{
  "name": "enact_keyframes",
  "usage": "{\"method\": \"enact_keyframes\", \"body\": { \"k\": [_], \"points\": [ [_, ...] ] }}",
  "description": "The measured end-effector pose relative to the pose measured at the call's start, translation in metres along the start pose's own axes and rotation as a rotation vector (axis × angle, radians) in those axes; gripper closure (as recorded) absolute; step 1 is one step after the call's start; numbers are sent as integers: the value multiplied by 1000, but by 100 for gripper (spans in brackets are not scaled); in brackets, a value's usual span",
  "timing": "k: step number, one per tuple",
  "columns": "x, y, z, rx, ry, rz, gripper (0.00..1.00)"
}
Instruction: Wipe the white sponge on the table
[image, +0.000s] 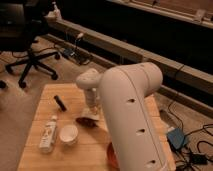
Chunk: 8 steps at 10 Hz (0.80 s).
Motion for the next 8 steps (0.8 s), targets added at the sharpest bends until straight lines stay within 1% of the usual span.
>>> {"method": "enact_keyframes", "body": {
  "k": [2,3,4,6,7,8],
  "points": [
    [17,-31,7,2,15,85,100],
    [19,-49,9,3,15,130,100],
    [17,-72,12,8,14,182,100],
    [0,-105,12,12,-7,248,100],
    [-18,-134,10,15,-25,299,100],
    [-29,-154,8,19,-34,330,100]
  ]
}}
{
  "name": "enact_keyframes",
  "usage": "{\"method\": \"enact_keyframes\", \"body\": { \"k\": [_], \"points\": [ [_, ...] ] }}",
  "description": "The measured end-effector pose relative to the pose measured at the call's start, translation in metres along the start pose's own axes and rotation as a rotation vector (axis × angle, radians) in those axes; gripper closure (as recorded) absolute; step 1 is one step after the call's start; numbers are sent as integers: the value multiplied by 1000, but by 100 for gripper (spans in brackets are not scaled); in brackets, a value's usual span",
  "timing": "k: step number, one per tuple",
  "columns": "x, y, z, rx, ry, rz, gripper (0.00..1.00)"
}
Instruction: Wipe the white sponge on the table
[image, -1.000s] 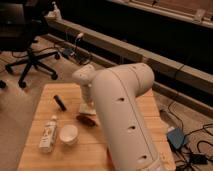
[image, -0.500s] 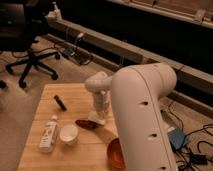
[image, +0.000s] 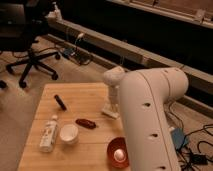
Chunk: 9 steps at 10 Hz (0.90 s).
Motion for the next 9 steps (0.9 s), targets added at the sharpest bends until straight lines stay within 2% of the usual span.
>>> {"method": "enact_keyframes", "body": {
  "k": [3,5,6,8,9],
  "points": [
    [-52,-34,-2,11,-7,71,100],
    [-87,-30,-5,22,-17,84,100],
    [-107,-19,-12,30,-38,75,100],
    [-129,8,-29,17,-72,43,100],
    [-140,29,-46,12,-98,11,100]
  ]
}}
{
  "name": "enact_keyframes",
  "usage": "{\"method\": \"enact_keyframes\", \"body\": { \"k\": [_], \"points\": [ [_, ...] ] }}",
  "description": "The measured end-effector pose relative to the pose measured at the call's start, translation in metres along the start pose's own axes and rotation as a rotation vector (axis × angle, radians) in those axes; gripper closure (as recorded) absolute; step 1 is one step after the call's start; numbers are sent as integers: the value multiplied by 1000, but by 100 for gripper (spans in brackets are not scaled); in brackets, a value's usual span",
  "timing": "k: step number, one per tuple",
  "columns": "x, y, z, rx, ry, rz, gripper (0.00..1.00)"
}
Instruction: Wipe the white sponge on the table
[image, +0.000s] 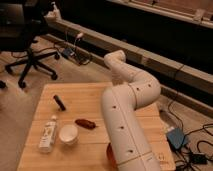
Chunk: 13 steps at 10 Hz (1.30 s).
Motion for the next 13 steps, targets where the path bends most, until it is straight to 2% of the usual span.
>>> {"method": "enact_keyframes", "body": {
  "k": [2,4,6,9,10,13],
  "points": [
    [-11,30,-23,-12,-27,-50,100],
    [-11,59,-33,-10,-27,-111,100],
    [-2,85,-26,-2,-2,-166,100],
    [12,124,-17,-9,26,-259,100],
    [19,140,-18,-22,35,-311,100],
    [35,154,-19,-46,51,-388,100]
  ]
}}
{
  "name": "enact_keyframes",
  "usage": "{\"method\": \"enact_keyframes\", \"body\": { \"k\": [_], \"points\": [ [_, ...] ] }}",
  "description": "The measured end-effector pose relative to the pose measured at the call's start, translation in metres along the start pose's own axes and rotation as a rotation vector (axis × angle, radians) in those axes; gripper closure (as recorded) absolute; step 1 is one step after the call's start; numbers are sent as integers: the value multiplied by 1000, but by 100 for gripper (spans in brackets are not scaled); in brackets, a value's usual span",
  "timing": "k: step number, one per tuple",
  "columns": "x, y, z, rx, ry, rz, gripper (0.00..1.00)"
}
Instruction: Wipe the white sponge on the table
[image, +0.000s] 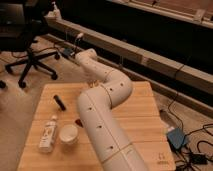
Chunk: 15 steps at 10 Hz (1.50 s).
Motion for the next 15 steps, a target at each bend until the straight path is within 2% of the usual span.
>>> {"method": "enact_keyframes", "body": {
  "k": [2,3,4,6,7,8,9,11,13,14,15],
  "points": [
    [28,1,5,-12,34,-41,100],
    [51,0,9,-16,59,-61,100],
    [88,-2,14,-21,91,-75,100],
    [145,-9,25,-22,142,-64,100],
    [196,-16,37,-19,185,-40,100],
    [218,-21,42,-17,200,-20,100],
    [242,-28,49,-13,219,12,100],
    [280,-59,59,12,237,130,100],
    [289,-98,64,30,217,273,100],
    [287,-123,66,40,199,353,100],
    [275,-149,64,46,167,431,100]
  ]
}}
